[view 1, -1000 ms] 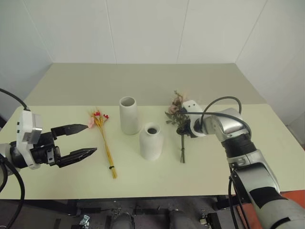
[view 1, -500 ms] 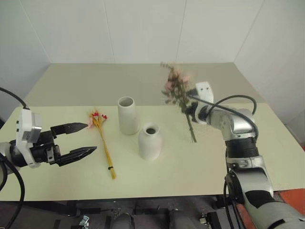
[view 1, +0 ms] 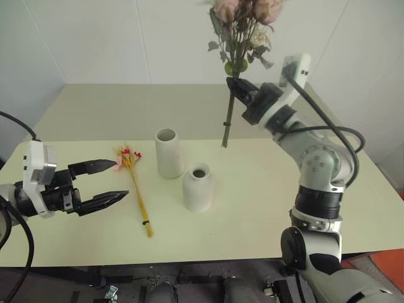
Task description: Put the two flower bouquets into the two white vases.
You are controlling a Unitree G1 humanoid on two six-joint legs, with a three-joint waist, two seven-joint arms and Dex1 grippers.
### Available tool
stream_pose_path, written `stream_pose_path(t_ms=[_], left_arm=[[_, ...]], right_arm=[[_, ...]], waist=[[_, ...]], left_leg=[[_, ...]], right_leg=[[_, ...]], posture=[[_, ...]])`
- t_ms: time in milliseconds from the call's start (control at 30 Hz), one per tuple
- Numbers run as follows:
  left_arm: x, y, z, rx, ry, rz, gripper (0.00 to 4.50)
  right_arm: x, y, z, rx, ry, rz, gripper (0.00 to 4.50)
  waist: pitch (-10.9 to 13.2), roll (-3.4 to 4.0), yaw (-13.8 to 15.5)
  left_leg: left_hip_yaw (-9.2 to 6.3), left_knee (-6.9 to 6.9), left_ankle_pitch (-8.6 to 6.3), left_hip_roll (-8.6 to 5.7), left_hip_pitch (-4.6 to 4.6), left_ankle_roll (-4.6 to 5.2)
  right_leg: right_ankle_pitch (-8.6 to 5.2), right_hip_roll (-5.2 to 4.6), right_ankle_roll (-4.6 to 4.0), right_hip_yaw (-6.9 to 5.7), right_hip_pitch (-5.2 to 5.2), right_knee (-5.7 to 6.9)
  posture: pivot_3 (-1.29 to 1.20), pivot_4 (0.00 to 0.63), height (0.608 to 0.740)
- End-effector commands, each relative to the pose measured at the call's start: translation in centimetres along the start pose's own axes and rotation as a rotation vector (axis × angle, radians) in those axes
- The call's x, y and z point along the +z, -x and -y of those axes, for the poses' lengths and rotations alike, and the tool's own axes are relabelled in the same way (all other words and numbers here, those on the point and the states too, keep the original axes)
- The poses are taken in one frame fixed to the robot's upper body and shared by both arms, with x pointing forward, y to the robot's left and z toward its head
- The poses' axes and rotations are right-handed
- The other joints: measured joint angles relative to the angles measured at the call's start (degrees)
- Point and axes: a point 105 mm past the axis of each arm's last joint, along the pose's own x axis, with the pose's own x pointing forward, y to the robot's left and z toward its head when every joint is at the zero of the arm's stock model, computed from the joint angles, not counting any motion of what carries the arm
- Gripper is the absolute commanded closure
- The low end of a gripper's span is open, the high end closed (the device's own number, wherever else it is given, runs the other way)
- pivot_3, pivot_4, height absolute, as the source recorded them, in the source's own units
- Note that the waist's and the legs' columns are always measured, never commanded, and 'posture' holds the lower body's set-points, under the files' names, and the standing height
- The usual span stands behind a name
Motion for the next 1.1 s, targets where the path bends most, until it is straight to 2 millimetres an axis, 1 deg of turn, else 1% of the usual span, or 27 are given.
stream_pose_path(t_ms=[33,200,333,500,600,733,900,967,1100], left_arm=[[0.9,0.1,-0.1,-0.010,-0.042,0.000,0.00],[1.1,0.0,-0.4,-0.022,-0.049,-0.003,0.00],[1.3,-0.1,-0.5,-0.029,-0.054,-0.005,0.00],[1.3,-0.2,-0.6,-0.032,-0.055,-0.006,0.00],[1.4,-0.3,-0.7,-0.035,-0.057,-0.007,0.00],[1.4,-0.3,-0.7,-0.037,-0.057,-0.006,0.00],[1.3,-0.4,-0.7,-0.041,-0.055,-0.006,0.00],[1.3,-0.4,-0.8,-0.042,-0.055,-0.007,0.00],[1.3,-0.5,-0.8,-0.045,-0.055,-0.005,0.00]], right_arm=[[0.9,0.9,-3.0,0.111,0.030,0.062,4.27],[-1.0,1.0,-4.8,0.149,0.063,0.050,4.27],[-2.3,1.0,-5.5,0.175,0.095,0.039,4.27],[-3.0,1.1,-6.0,0.192,0.107,0.047,4.27],[-2.6,0.8,-6.2,0.196,0.131,0.076,4.27],[-1.7,0.5,-5.8,0.189,0.172,0.105,4.27],[-0.5,0.3,-5.7,0.188,0.194,0.138,4.27],[0.0,0.2,-5.8,0.192,0.179,0.158,4.27],[0.0,-0.5,-6.0,0.200,0.164,0.164,4.27]], waist=[[0.0,0.00,0.0],[0.0,0.00,-0.5],[0.0,0.01,-0.5],[0.0,0.01,-0.4],[0.0,0.01,-0.4],[0.0,0.01,-0.4],[0.0,0.01,-0.4],[0.0,0.01,-0.4],[0.0,0.01,-0.4]], left_leg=[[0.00,0.00,0.00,0.00,0.02,0.00],[0.00,0.00,0.00,0.05,0.05,0.00],[0.01,0.00,0.00,0.04,0.01,0.00],[0.01,0.00,0.00,0.05,0.01,0.00],[0.01,0.00,0.00,0.05,0.02,0.00],[0.01,0.00,0.00,0.05,0.01,0.00],[0.01,0.00,0.00,0.06,0.02,0.00],[0.01,0.00,0.00,0.06,0.01,0.00],[0.01,0.00,0.00,0.06,0.02,0.00]], right_leg=[[0.00,0.00,0.00,0.00,0.01,0.01],[0.00,0.07,-0.01,0.01,0.01,0.02],[0.00,0.06,-0.01,0.01,-0.02,0.00],[0.00,0.06,-0.01,0.01,-0.01,0.00],[0.00,0.06,-0.01,0.01,-0.01,0.00],[0.00,0.06,-0.01,0.01,-0.02,0.00],[0.00,0.07,-0.01,0.01,-0.02,0.00],[0.00,0.06,-0.01,0.01,-0.02,0.00],[0.00,0.06,-0.01,0.01,-0.02,0.00]], posture=[[0.00,0.150,0.740],[0.00,0.150,0.740],[0.00,0.150,0.740],[0.00,0.150,0.740],[0.00,0.150,0.740],[0.00,0.150,0.740],[0.00,0.150,0.740],[0.00,0.150,0.740],[0.00,0.150,0.740]])
